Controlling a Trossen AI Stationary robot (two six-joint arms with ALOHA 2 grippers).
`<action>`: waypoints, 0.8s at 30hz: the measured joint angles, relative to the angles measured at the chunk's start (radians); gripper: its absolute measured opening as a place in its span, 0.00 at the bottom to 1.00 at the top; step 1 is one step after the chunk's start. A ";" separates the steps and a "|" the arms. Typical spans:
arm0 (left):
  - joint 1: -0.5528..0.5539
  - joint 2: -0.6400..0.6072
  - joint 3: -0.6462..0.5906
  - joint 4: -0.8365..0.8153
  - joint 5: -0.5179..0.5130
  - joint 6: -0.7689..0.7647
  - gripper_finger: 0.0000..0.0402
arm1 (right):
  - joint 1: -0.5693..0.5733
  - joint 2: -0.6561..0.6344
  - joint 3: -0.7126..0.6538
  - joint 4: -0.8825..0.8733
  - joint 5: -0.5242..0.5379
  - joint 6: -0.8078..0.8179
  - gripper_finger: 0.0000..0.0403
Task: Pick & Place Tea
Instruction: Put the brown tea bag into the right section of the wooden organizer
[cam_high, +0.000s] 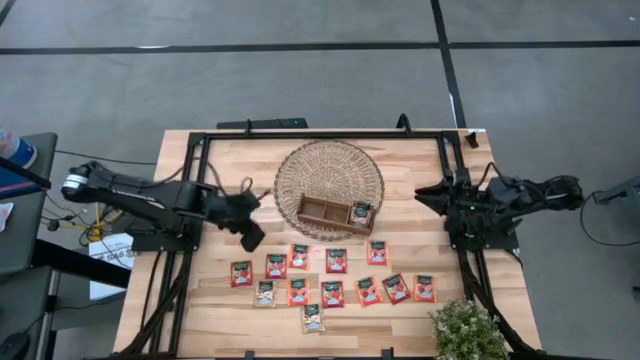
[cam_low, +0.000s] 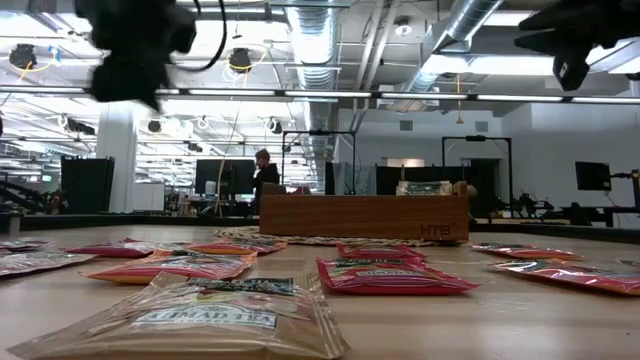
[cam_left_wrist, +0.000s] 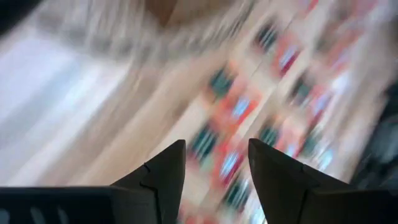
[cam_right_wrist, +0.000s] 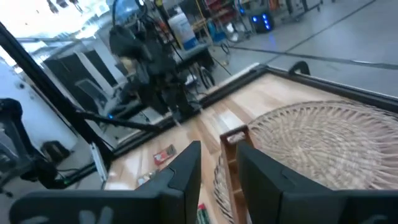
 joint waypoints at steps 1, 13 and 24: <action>-0.016 0.029 0.017 -0.048 0.011 -0.013 0.42 | 0.002 -0.010 -0.012 0.002 0.000 0.001 0.23; -0.214 0.271 0.043 -0.089 0.092 -0.036 0.42 | 0.001 -0.027 -0.038 0.015 0.002 0.001 0.23; -0.284 0.344 0.043 0.068 0.057 0.021 0.42 | 0.001 -0.027 -0.038 0.013 0.003 0.002 0.23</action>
